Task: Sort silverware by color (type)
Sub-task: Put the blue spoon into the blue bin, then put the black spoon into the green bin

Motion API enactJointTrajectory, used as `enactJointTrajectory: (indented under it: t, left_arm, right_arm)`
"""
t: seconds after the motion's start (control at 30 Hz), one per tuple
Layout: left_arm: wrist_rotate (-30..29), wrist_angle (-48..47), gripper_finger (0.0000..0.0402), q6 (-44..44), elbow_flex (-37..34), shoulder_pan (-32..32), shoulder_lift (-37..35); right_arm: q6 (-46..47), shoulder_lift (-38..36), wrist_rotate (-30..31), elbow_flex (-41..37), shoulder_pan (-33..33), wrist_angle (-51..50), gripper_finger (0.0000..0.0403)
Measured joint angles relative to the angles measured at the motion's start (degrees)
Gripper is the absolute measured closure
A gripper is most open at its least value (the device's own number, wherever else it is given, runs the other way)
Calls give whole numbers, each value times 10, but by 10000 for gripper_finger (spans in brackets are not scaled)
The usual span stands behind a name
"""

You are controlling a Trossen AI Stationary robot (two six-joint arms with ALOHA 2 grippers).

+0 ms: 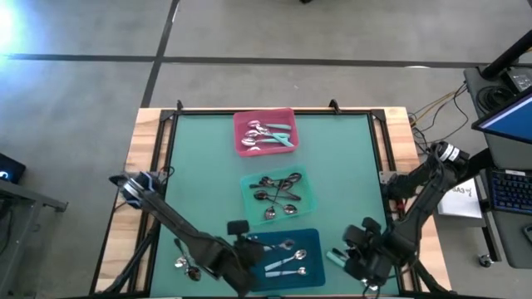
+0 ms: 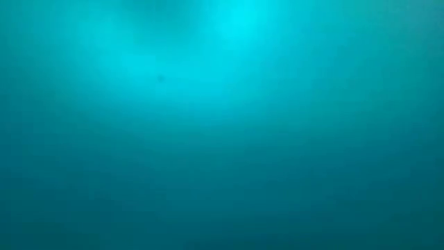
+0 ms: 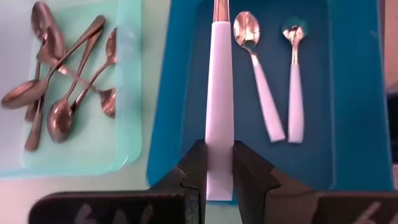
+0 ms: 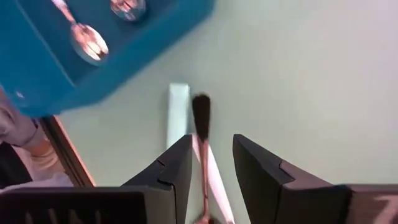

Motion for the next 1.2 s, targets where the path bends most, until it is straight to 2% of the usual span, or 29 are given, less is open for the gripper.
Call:
enactJointTrajectory:
  t: [0.07, 0.13, 0.37, 0.5, 0.8, 1.2]
  left_arm:
    - [0, -26, 369, 3, 39, 5, 31]
    - [1, -68, 352, 2, 79, 9, 59]
    - [-5, -179, 237, 9, 208, 10, 129]
    - [-32, -222, 204, 11, 247, 10, 147]
    - [-45, -243, 197, 1, 255, 10, 147]
    - [-45, -250, 196, 0, 255, 10, 147]
  right_arm:
    - [16, 0, -15, -8, 6, 1, 296]
    - [31, 0, -25, -14, 13, 4, 296]
    - [89, 0, -68, -48, 31, 22, 296]
    - [118, 0, -85, -78, 39, 68, 296]
    - [130, 1, -99, -116, 43, 183, 296]
    - [128, 66, -152, -118, 46, 203, 296]
